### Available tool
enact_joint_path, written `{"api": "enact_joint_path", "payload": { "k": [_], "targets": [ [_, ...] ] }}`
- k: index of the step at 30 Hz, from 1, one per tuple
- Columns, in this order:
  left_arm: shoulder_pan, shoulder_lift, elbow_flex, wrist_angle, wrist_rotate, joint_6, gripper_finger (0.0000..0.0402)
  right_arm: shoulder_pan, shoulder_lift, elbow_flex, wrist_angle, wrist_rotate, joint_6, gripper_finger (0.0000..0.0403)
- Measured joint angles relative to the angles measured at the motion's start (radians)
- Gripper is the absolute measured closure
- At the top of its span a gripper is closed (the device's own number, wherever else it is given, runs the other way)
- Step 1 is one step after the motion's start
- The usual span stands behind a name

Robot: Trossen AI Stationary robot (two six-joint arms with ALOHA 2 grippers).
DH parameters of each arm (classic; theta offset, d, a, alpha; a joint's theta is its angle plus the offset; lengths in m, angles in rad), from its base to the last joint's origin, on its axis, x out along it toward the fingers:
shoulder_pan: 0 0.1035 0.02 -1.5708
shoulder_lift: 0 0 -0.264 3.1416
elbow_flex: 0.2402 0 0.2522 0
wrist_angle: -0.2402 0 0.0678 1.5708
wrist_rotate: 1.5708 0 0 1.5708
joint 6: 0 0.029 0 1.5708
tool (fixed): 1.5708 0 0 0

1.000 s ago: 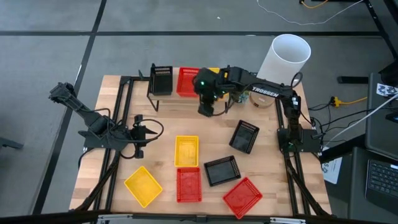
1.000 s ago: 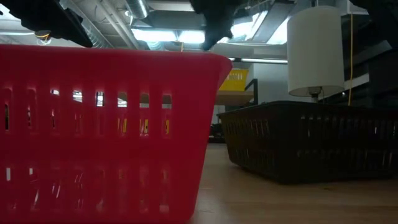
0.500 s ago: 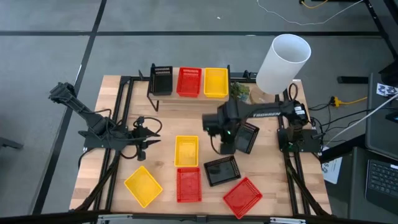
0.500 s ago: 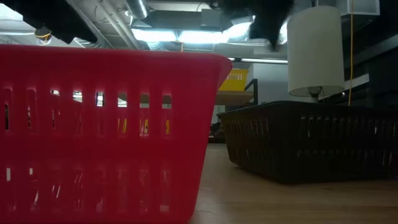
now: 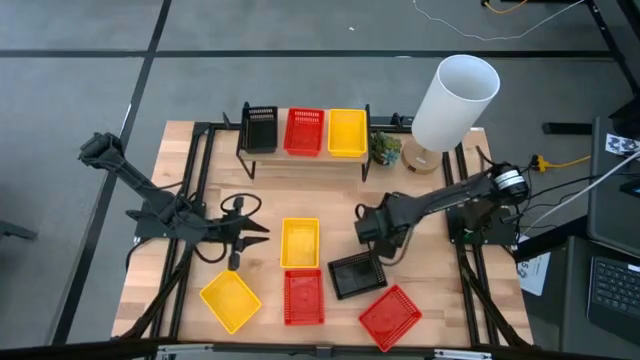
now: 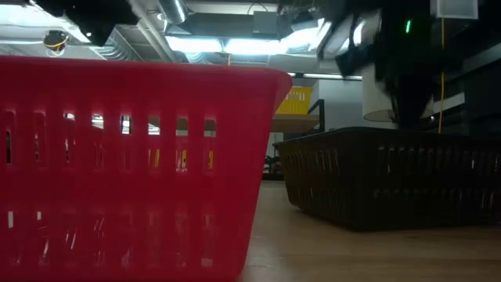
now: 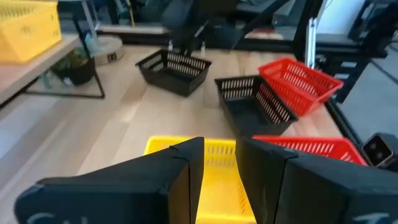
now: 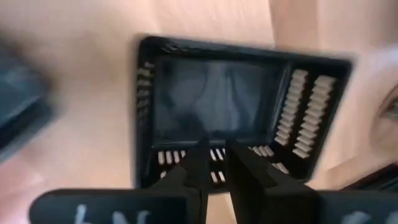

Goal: Stack baskets on shelf by color
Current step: Stack the top black bin on the other black bin on the shelf

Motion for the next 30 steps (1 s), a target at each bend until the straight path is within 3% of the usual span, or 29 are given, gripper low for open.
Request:
{"api": "enact_joint_path", "payload": {
  "k": [4,7,10,13,16,20,24,26,30],
  "targets": [
    [0.0,0.019,0.0,0.048,0.0,0.015,0.0315,-0.048,0.011,-0.134,0.108,-0.072,0.009,0.0352],
    [0.003,0.019,0.0,0.054,-0.001,0.021,0.0315,-0.102,0.01,-0.194,0.318,-0.067,0.03,0.0352],
    [0.011,0.019,0.0,0.056,-0.001,0.034,0.0315,-0.143,0.029,-0.222,0.698,-0.061,0.015,0.0352],
    [0.021,0.018,0.0,0.061,-0.001,0.035,0.0315,-0.155,0.058,-0.211,1.135,-0.136,-0.121,0.0352],
    [0.024,0.018,0.0,0.061,-0.002,0.034,0.0315,-0.155,0.056,-0.15,1.312,-0.202,-0.244,0.0353],
    [0.024,0.019,0.0,0.06,-0.001,0.034,0.0315,-0.135,0.032,-0.064,1.153,-0.206,-0.284,0.0363],
    [0.024,0.036,0.0,0.06,-0.001,0.033,0.0315,-0.09,0.021,0.037,0.853,-0.202,-0.252,0.0375],
    [0.024,0.043,0.0,0.061,-0.002,0.033,0.0315,-0.066,0.021,0.086,0.648,-0.143,-0.213,0.0382],
    [0.035,0.063,0.0,0.067,-0.001,0.034,0.0315,-0.037,0.02,0.114,0.368,0.097,-0.07,0.0397]
  ]
}}
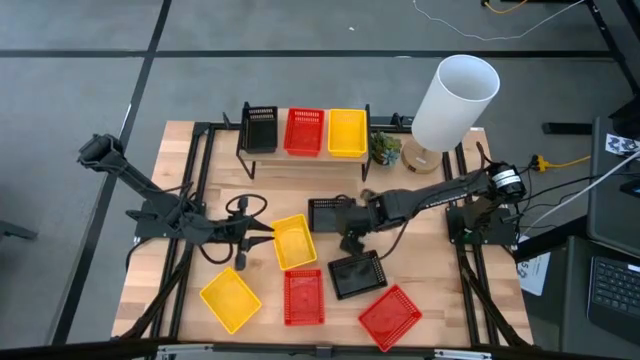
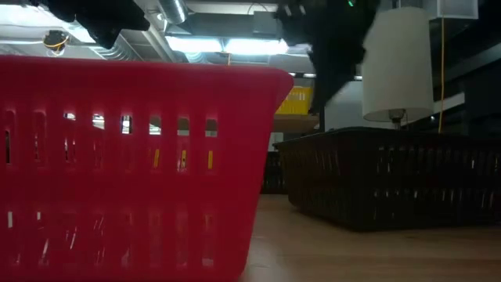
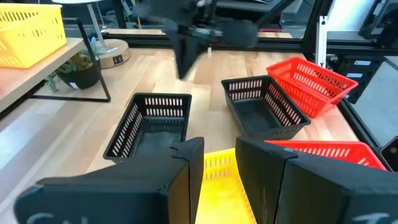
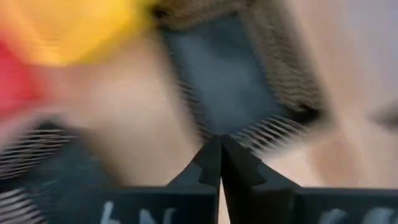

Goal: Stack baskets on shelf by color
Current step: Stack the top black bin on the other black bin on the shelf

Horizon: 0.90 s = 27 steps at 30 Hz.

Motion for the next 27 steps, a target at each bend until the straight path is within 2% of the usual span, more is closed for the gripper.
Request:
{"api": "enact_joint_path", "payload": {
  "k": [3,7,11,15,17,18,21,27],
  "targets": [
    [0.006,0.0,0.0,0.012,0.0,0.0,0.0315,-0.007,0.0,-0.036,-0.173,0.079,0.153,0.04],
    [0.006,-0.001,0.0,0.031,0.0,0.0,0.0315,-0.042,0.004,-0.161,-0.104,0.091,0.257,0.0398],
    [0.006,-0.001,0.0,0.03,0.0,0.0,0.0315,-0.078,0.005,-0.283,0.26,0.099,0.246,0.0401],
    [0.006,-0.001,0.0,0.03,0.0,0.0,0.0315,-0.097,0.005,-0.352,0.813,-0.093,0.045,0.0399],
    [0.006,-0.001,0.0,0.03,0.0,0.0,0.0315,-0.096,0.005,-0.357,0.977,-0.17,-0.046,0.0398],
    [0.006,-0.001,0.0,0.03,0.0,0.0,0.0315,-0.095,0.002,-0.352,1.006,-0.192,-0.07,0.0398],
    [0.006,-0.001,0.0,0.029,0.0,-0.023,0.0315,-0.091,0.001,-0.313,0.979,-0.199,-0.109,0.0401],
    [0.006,0.002,0.0,0.029,-0.001,-0.087,0.0315,-0.086,0.001,-0.203,0.732,-0.295,-0.165,0.0395]
  ]
}}
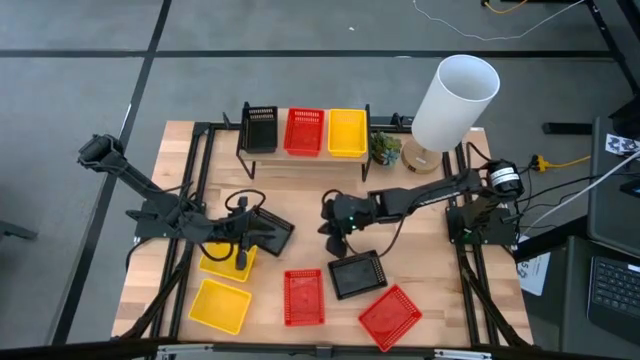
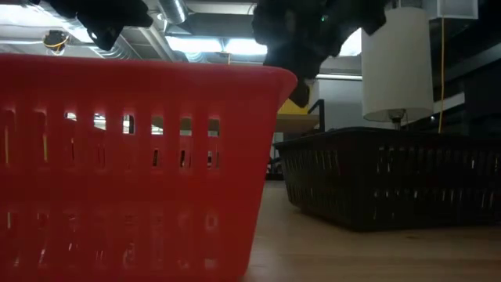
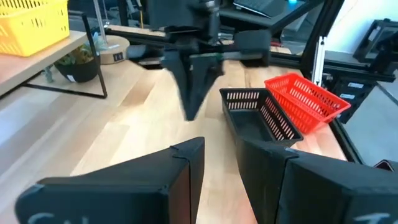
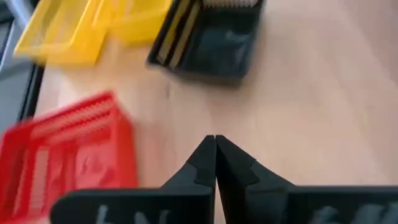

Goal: Stack baskets on shelf by color
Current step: Stack the top black bin on the other black bin on the shelf

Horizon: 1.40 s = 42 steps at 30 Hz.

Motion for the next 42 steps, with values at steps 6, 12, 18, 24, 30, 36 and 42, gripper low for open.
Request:
{"api": "enact_joint_path", "payload": {
  "k": [6,12,18,24,30,36,42],
  "targets": [
    [-0.01,0.009,0.0,0.001,0.032,-0.052,0.0315,-0.001,-0.005,0.184,-0.464,0.02,-0.099,0.0392],
    [-0.01,0.018,0.026,-0.01,0.066,-0.119,0.0315,0.028,-0.118,0.259,-0.763,0.124,-0.087,0.0391],
    [0.023,0.033,0.065,-0.013,0.097,-0.122,0.0315,0.132,-0.328,0.174,-0.797,0.311,0.012,0.0391],
    [0.098,0.102,0.077,-0.012,0.172,-0.181,0.0289,0.261,-0.525,-0.019,-0.68,0.417,0.13,0.0391],
    [0.162,0.148,0.079,-0.014,0.224,-0.283,0.0272,0.347,-0.644,-0.24,-0.427,0.42,0.128,0.0391],
    [0.224,0.202,0.085,-0.023,0.441,-0.413,0.0275,0.385,-0.707,-0.407,-0.073,0.421,-0.035,0.0391],
    [0.263,0.245,0.173,-0.042,0.519,-0.402,0.0276,0.386,-0.722,-0.44,0.1,0.417,-0.229,0.039]
  ]
}}
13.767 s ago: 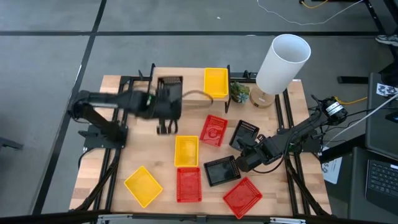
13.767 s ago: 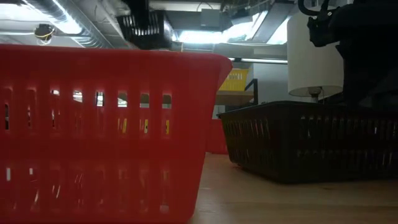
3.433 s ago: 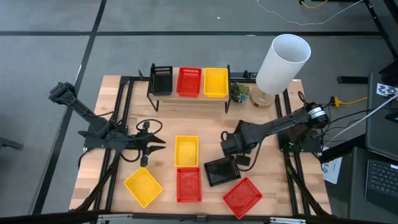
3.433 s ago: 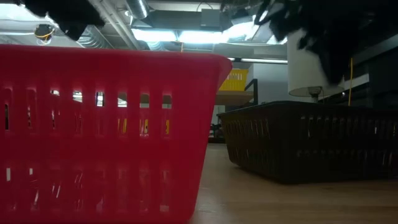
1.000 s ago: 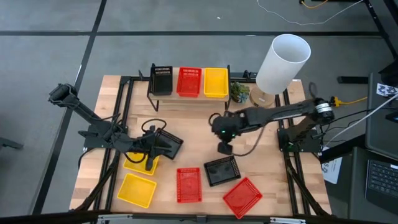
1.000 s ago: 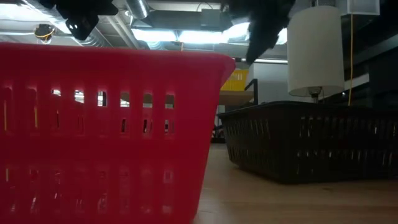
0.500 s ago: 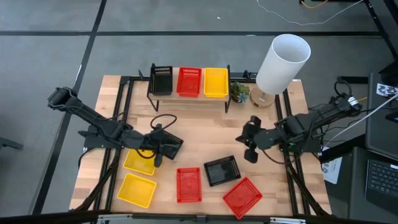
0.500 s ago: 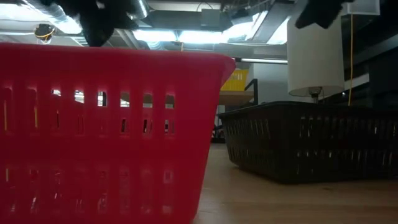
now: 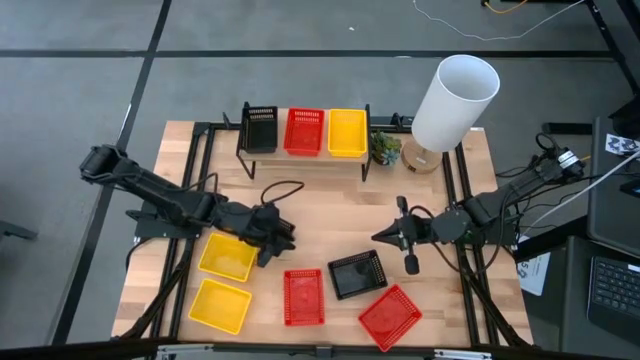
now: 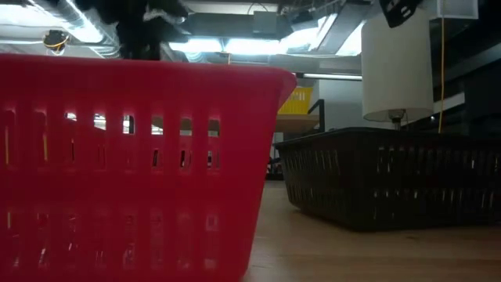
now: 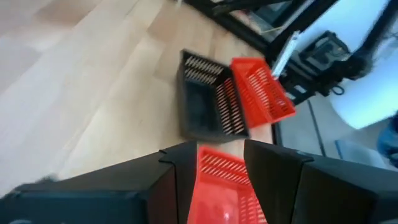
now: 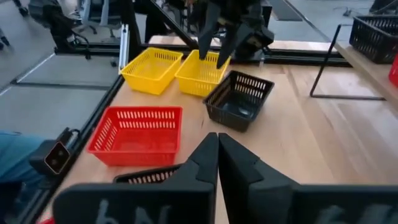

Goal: Stack baskets on shelf by color
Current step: Stack the top black bin on the other black bin on the shelf

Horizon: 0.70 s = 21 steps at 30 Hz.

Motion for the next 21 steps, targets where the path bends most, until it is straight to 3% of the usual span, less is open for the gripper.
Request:
{"api": "enact_joint_path", "payload": {
  "k": [7,13,21],
  "targets": [
    [0.006,0.041,0.142,-0.252,-0.001,0.027,0.0276,0.0,0.001,0.007,0.009,-0.057,-0.01,0.0377],
    [0.006,0.064,0.183,-0.407,-0.051,-0.083,0.0276,-0.002,0.001,0.007,0.01,-0.05,-0.011,0.0313],
    [0.006,0.223,0.18,-0.516,-0.085,-0.28,0.0276,-0.002,0.003,0.008,-0.064,-0.051,0.021,0.0252]
  ]
}}
